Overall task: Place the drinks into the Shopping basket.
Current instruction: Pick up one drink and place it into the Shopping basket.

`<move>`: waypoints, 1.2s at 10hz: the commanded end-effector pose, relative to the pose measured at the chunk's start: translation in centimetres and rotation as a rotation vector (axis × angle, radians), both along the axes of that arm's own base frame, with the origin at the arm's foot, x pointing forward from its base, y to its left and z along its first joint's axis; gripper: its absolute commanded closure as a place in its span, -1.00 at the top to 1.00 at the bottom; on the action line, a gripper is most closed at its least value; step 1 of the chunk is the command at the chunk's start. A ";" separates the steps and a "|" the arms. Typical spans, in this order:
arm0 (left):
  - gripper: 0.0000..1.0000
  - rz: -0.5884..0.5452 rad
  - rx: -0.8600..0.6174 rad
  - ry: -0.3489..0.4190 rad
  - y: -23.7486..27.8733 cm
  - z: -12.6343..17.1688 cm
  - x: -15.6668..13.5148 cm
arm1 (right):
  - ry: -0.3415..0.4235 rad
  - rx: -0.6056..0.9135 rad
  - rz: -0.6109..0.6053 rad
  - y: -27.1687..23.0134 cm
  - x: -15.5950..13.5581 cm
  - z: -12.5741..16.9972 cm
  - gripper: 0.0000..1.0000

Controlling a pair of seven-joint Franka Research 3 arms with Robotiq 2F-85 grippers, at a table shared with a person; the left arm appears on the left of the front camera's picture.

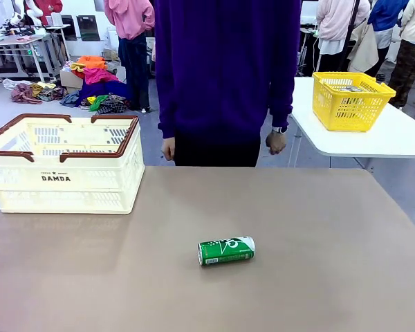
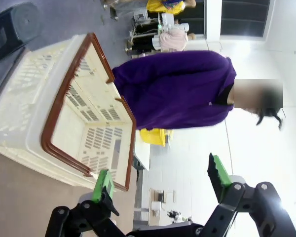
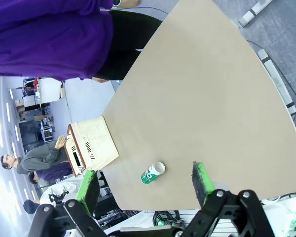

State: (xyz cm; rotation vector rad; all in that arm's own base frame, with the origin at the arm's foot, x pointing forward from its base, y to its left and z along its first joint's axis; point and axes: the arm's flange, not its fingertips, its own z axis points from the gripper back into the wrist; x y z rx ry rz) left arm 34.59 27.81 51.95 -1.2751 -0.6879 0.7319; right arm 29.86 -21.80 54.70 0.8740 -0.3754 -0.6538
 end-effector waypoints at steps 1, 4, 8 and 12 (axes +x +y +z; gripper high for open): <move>1.00 -0.215 -0.008 0.044 -6.9 3.5 -1.6 | -0.004 0.003 0.012 -0.3 0.0 0.2 1.00; 1.00 -0.692 0.128 -0.018 -23.5 7.2 -7.5 | -0.004 0.003 0.012 -0.3 0.0 0.2 1.00; 1.00 -1.062 0.344 -0.175 -34.9 5.7 -19.1 | -0.004 0.003 0.012 -0.3 0.0 0.2 1.00; 1.00 -1.085 0.372 -0.140 -35.8 9.3 -18.2 | -0.004 0.003 0.012 -0.3 0.0 0.2 1.00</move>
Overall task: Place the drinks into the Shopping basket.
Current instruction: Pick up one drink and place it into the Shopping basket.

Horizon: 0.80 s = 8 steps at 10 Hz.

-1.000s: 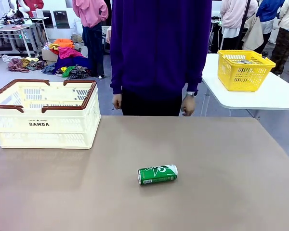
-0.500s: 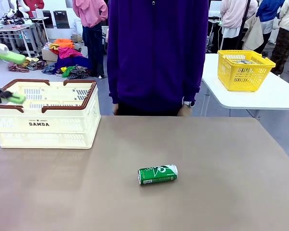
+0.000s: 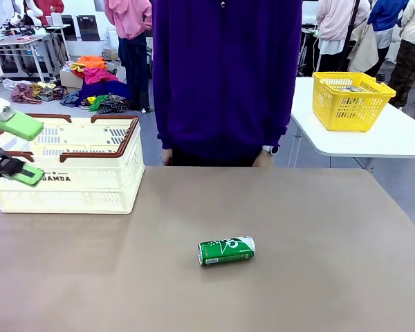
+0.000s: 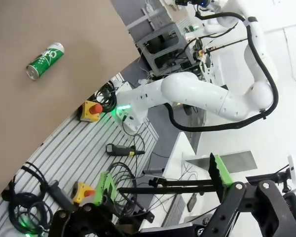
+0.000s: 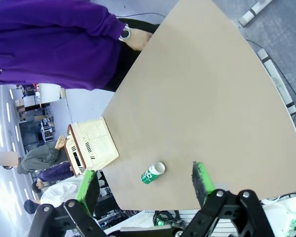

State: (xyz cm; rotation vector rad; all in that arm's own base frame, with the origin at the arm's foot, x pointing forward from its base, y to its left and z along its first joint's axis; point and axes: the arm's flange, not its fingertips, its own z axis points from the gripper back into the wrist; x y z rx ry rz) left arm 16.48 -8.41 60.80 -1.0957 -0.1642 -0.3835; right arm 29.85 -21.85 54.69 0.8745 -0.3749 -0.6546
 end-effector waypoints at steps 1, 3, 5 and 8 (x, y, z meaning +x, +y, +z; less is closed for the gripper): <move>1.00 0.002 -0.038 0.031 0.4 0.5 -0.1 | -0.005 0.002 0.012 -0.2 0.0 0.2 1.00; 1.00 0.004 -0.006 0.004 0.2 0.0 0.1 | -0.005 0.002 0.012 -0.2 0.0 0.2 1.00; 1.00 -0.342 0.052 -0.032 -8.5 -3.6 3.4 | -0.005 0.002 0.012 -0.2 0.0 0.2 1.00; 1.00 -0.489 0.188 -0.376 -19.2 -10.0 2.6 | -0.005 0.002 0.012 -0.2 0.0 0.2 1.00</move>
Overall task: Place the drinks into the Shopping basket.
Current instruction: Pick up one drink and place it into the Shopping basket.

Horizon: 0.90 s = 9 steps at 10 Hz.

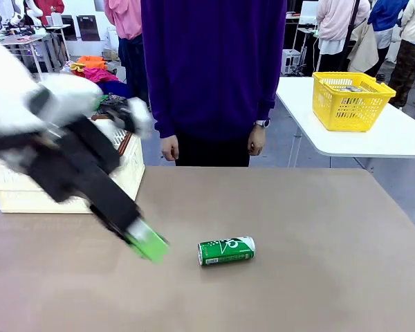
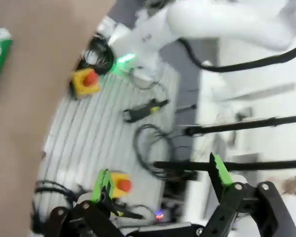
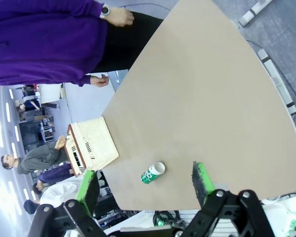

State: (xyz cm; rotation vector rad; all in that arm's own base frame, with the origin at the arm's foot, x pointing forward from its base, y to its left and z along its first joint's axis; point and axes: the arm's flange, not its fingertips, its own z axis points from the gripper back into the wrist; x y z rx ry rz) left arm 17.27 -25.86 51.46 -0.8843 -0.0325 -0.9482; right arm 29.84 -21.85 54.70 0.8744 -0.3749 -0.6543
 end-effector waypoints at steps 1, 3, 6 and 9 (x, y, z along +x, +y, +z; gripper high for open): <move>1.00 -0.059 -0.101 -0.241 -3.7 -2.9 1.1 | -0.005 0.002 0.012 -0.2 0.1 0.2 1.00; 1.00 -0.119 -0.193 -0.446 -6.0 -6.2 -0.3 | -0.005 0.002 0.012 -0.2 0.1 0.2 1.00; 1.00 -0.106 -0.110 -0.466 -7.7 -4.0 0.0 | -0.005 0.002 0.012 -0.2 0.1 0.2 1.00; 1.00 -0.106 -0.110 -0.466 -7.7 -4.0 0.0 | -0.005 0.002 0.012 -0.2 0.1 0.2 1.00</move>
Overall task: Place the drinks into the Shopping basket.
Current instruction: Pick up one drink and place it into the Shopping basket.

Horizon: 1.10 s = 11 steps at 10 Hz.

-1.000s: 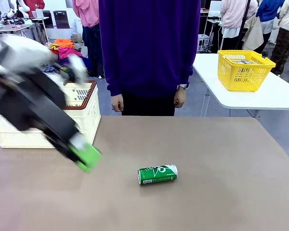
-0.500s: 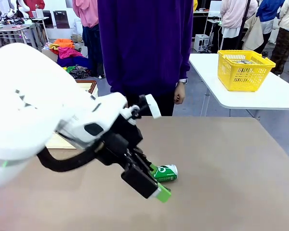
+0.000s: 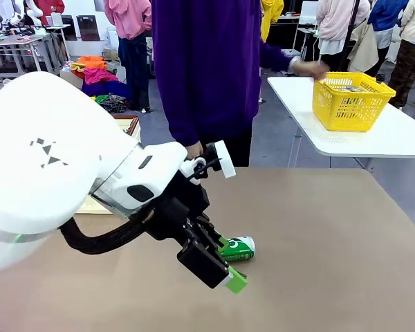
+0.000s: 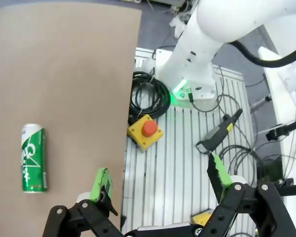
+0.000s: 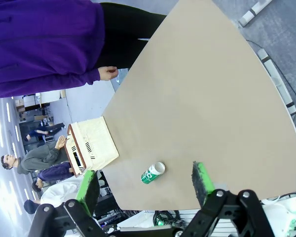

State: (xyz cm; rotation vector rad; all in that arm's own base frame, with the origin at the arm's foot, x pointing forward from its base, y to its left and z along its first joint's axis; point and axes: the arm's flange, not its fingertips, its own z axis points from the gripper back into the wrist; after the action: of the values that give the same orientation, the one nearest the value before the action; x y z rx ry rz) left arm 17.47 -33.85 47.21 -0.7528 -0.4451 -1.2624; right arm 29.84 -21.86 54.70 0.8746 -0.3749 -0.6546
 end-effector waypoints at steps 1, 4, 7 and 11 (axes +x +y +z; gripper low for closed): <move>1.00 0.014 -0.001 0.008 0.3 0.2 -0.2 | -0.005 0.002 0.012 -0.2 0.1 0.2 1.00; 1.00 -0.017 0.242 -0.010 -3.5 -2.2 6.2 | -0.005 0.002 0.012 -0.2 0.1 0.2 1.00; 1.00 -0.137 0.462 -0.139 -9.0 -7.1 10.7 | -0.005 0.002 0.012 -0.2 0.1 0.2 1.00; 1.00 -0.174 0.567 -0.257 -11.4 -10.3 12.4 | -0.005 0.002 0.012 -0.2 0.1 0.2 1.00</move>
State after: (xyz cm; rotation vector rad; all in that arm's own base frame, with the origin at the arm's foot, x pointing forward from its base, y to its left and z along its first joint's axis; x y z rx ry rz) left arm 29.24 -44.20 36.66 -0.1838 -0.1923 -1.5796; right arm 29.83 -21.86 54.70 0.8748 -0.3748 -0.6545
